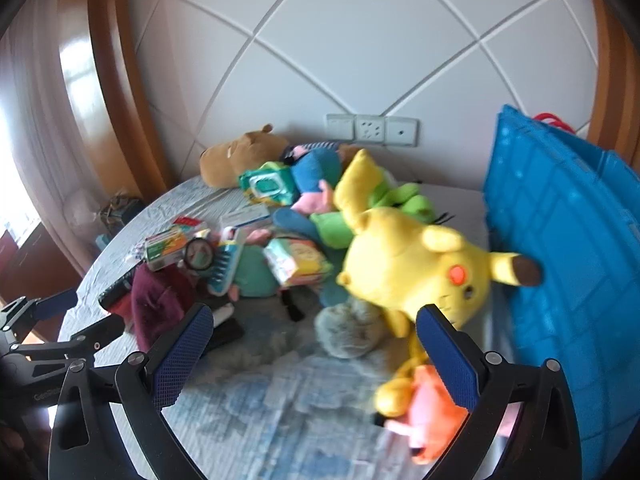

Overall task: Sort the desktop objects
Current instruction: 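Lower the left gripper onto the maroon knit hat while the right moves over the table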

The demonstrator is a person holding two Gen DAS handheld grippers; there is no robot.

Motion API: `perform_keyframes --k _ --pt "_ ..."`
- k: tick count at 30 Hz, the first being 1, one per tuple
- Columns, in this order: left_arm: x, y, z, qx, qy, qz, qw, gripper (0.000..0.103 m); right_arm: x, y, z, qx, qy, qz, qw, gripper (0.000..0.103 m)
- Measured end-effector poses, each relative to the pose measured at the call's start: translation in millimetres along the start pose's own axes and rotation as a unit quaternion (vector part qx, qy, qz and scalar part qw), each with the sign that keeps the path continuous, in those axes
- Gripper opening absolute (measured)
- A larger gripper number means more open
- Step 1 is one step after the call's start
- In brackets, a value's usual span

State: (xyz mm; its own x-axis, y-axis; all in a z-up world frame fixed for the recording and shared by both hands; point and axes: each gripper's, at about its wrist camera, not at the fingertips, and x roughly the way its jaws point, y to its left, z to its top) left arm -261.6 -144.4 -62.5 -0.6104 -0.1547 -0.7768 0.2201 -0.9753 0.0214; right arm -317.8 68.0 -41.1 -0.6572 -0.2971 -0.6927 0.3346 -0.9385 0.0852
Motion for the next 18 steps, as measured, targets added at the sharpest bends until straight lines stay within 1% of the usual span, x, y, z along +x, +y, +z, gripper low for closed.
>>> perform_keyframes --k 5,11,14,18 --pt "23 44 -8 -0.011 0.017 0.005 0.9998 0.083 31 38 -7 -0.004 0.022 0.006 1.000 0.103" --pt "55 81 -23 -0.025 0.051 0.011 0.9983 0.083 70 70 -21 -0.002 0.052 0.018 0.998 0.103" --pt "73 89 -30 -0.034 0.067 0.006 0.9971 0.083 91 79 -28 0.000 0.070 0.024 0.997 0.103" --pt "101 86 -39 -0.040 0.087 -0.006 0.9954 0.083 120 81 -38 0.002 0.097 0.028 0.995 0.103"
